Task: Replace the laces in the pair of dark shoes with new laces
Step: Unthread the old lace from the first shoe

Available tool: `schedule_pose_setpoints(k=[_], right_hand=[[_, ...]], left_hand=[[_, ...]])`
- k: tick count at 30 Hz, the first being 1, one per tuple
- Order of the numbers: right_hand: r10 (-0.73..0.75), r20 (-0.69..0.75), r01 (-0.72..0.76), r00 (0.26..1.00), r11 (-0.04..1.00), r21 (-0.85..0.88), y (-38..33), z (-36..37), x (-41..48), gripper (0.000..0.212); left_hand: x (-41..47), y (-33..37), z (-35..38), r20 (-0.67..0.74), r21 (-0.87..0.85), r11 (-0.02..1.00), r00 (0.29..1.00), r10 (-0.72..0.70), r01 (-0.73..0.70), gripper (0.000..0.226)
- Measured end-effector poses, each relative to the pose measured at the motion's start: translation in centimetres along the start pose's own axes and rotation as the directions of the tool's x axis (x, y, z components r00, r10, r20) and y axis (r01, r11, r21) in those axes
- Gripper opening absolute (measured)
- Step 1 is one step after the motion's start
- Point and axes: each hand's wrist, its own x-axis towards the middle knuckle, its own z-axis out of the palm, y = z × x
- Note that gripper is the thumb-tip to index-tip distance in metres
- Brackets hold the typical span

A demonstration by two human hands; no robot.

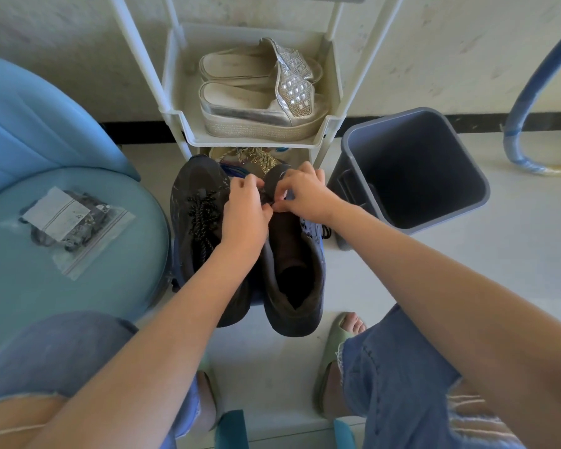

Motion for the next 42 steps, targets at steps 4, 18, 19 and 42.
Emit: schedule_pose_setpoints(k=[4,18,19,42], right_hand=[[-0.097,0.201,0.074,0.975,0.990,0.116,1.4,-1.8,-1.2,0.006],[-0.023,0.151,0.027,0.988,0.999,-0.021,0.5,-1.3,-1.1,0.003],[-0.056,0.211,0.055,0.976,0.998,0.013,1.2,-1.8,-1.4,0.002],[0.189,0.229,-0.259,0.955,0.906,0.336,4.2,-2.2,-2.0,0.015]], left_hand=[[0.1,0.0,0.0,-0.026,0.053,0.999,1.000,0.011,-0.010,0.032],[0.2,0.0,0.3,0.023,0.147,0.989,1.000,-0.002,-0.002,0.023],[0.3,-0.1,0.3,0.023,0.173,0.985,1.000,-0.005,0.001,0.024],[0.3,0.2,0.8,0.233,0.292,0.953,0.972,0.010,-0.080,0.049]])
